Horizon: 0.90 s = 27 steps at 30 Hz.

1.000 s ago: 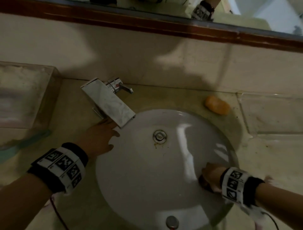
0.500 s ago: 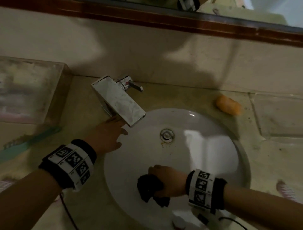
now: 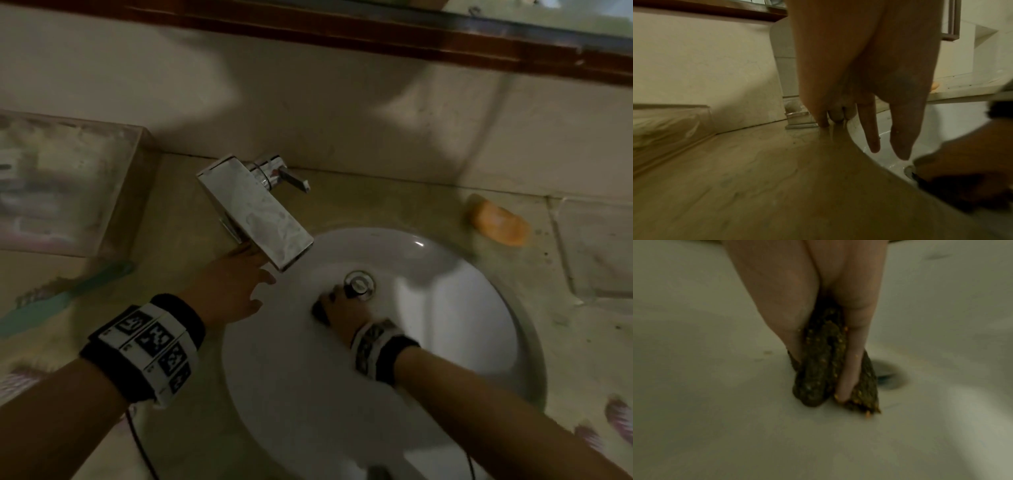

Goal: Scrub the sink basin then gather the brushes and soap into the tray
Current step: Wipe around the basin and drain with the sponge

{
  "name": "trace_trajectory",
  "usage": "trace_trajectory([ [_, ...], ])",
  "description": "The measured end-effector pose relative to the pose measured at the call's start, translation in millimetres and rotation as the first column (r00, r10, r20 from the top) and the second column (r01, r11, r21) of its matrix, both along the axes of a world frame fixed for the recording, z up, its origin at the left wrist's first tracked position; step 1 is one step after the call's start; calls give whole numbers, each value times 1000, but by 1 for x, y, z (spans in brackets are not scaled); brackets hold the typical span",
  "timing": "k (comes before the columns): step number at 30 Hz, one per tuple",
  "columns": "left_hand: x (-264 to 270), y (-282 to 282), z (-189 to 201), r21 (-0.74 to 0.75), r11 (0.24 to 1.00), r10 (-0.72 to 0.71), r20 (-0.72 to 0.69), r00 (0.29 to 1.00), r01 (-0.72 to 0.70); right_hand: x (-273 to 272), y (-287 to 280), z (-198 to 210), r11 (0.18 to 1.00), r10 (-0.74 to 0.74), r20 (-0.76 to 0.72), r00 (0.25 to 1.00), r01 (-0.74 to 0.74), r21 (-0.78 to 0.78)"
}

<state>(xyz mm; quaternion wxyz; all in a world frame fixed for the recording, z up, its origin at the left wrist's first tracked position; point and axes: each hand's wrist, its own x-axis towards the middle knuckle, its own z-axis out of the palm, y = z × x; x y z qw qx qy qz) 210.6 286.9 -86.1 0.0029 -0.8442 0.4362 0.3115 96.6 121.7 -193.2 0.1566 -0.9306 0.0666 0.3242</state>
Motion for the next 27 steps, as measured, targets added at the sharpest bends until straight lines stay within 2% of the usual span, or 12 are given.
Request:
trace_trajectory([
  [1, 0, 0, -1, 6, 1000, -17, 21, 1000, 16, 9, -17, -3, 998, 26, 6, 1000, -25, -65],
  [3, 1, -1, -1, -5, 1000, -30, 63, 998, 30, 14, -33, 1, 997, 54, -149, 987, -61, -44],
  [5, 1, 4, -6, -44, 999, -26, 70, 997, 29, 1, -22, 22, 992, 123, -146, 982, -127, -19],
  [8, 3, 2, 10, 122, 989, -114, 218, 969, 88, -33, 14, 41, 950, 292, -185, 938, -262, 169],
  [10, 2, 0, 11, 95, 989, -126, 128, 984, 115, -46, 29, 38, 918, 351, -252, 902, -279, 283],
  [12, 5, -1, -2, 48, 983, -181, 178, 967, 175, -49, 36, 20, 922, 316, -252, 915, -233, 310],
  [14, 6, 1, -1, -59, 993, -89, 142, 986, 98, -45, 40, 1, 949, 201, -201, 959, -139, 283],
  [17, 3, 8, -1, 65, 994, -89, 52, 995, 86, -15, 23, -8, 989, -3, -100, 995, 17, 144],
  [19, 1, 5, -2, 20, 994, -106, 131, 986, 105, 13, 2, -5, 991, -125, -87, 988, 128, 29],
  [21, 1, -1, 7, 44, 994, -104, 86, 991, 100, 33, -16, 0, 977, -210, -123, 970, 205, -55],
  [24, 2, -2, 5, -1, 998, -55, 94, 994, 55, 34, -11, 22, 991, -131, -158, 979, 125, -49],
  [27, 4, 3, 1, 68, 994, -91, 61, 994, 87, 14, 23, 39, 990, 51, -132, 990, -33, 136],
])
